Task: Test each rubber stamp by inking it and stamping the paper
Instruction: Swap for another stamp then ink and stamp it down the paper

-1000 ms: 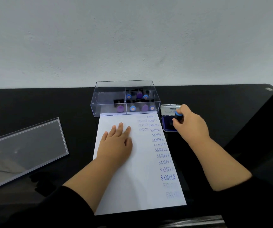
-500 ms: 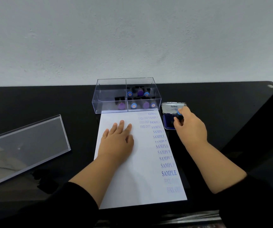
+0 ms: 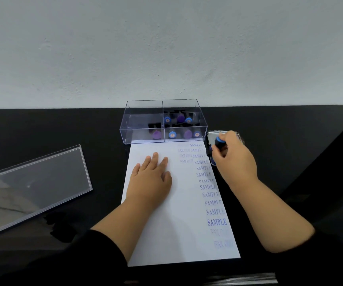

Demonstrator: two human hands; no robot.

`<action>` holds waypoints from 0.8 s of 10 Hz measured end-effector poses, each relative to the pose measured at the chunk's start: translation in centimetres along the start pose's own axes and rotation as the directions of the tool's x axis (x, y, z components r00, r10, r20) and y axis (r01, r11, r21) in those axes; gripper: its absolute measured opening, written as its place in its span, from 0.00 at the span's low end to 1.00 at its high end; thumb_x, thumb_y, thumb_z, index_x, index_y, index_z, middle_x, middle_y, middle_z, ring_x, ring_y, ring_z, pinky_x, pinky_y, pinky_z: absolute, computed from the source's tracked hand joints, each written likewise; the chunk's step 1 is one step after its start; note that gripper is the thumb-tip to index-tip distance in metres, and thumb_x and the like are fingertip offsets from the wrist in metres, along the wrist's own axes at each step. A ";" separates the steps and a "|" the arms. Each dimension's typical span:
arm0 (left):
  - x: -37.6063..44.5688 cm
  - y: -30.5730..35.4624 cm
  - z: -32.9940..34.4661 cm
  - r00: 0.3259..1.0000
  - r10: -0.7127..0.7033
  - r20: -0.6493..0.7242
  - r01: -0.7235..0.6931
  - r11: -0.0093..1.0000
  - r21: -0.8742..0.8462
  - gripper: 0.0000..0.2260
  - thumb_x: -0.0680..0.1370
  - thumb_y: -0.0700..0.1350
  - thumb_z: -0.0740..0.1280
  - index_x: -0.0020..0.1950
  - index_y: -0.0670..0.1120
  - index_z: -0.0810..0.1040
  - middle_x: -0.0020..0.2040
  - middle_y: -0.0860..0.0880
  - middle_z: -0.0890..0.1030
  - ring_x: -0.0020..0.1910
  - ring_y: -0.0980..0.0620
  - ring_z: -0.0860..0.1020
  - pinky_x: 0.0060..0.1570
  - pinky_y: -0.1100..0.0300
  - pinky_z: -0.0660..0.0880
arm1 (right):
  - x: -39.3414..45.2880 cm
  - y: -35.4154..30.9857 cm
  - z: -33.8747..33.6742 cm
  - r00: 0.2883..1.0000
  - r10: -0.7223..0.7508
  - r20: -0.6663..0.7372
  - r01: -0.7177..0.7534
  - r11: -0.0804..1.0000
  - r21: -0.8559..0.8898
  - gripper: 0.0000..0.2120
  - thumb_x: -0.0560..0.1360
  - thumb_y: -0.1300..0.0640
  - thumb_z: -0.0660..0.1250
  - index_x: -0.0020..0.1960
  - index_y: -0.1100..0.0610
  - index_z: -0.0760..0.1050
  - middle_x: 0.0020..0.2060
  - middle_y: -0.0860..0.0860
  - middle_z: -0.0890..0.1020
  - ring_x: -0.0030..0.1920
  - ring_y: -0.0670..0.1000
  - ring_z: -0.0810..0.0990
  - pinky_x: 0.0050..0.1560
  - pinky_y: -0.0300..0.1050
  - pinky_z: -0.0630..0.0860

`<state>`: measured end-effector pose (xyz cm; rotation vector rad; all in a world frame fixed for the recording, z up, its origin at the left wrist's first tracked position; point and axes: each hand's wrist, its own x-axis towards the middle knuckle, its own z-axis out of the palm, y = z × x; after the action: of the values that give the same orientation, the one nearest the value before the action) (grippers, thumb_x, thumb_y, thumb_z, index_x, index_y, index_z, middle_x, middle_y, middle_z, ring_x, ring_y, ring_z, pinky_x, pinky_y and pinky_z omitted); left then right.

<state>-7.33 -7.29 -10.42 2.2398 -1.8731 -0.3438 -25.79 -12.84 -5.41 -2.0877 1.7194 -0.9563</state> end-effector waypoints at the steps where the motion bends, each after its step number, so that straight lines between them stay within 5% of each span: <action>1: 0.2 -0.1 0.0 1.000 -0.015 0.001 0.015 1.000 -0.004 0.23 0.82 0.50 0.47 0.78 0.55 0.49 0.79 0.52 0.44 0.77 0.53 0.43 0.73 0.56 0.39 | -0.2 -1.1 1.3 0.998 -0.056 0.020 0.055 0.998 0.030 0.08 0.77 0.55 0.63 0.56 0.55 0.71 0.40 0.49 0.77 0.41 0.52 0.76 0.41 0.50 0.74; 4: 0.3 -0.1 -0.1 0.999 -0.034 0.020 0.034 0.999 0.018 0.23 0.82 0.51 0.46 0.78 0.54 0.47 0.79 0.51 0.43 0.77 0.52 0.42 0.73 0.55 0.39 | -0.9 -1.4 3.7 0.993 -0.115 0.039 0.114 0.993 0.031 0.12 0.77 0.54 0.65 0.59 0.54 0.73 0.47 0.49 0.80 0.40 0.47 0.72 0.39 0.41 0.67; 8: 0.3 -0.1 -0.1 0.999 -0.033 0.023 0.032 0.999 0.022 0.23 0.83 0.51 0.46 0.78 0.55 0.47 0.79 0.51 0.43 0.77 0.52 0.42 0.73 0.55 0.39 | -1.4 -1.7 4.4 0.980 -0.182 0.079 0.184 0.983 -0.007 0.12 0.76 0.53 0.65 0.58 0.55 0.74 0.46 0.50 0.80 0.43 0.52 0.78 0.42 0.46 0.75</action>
<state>-7.12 -7.58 -10.42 2.2924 -1.8621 -0.3578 -21.79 -11.96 -8.11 -2.2924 1.5216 -0.9008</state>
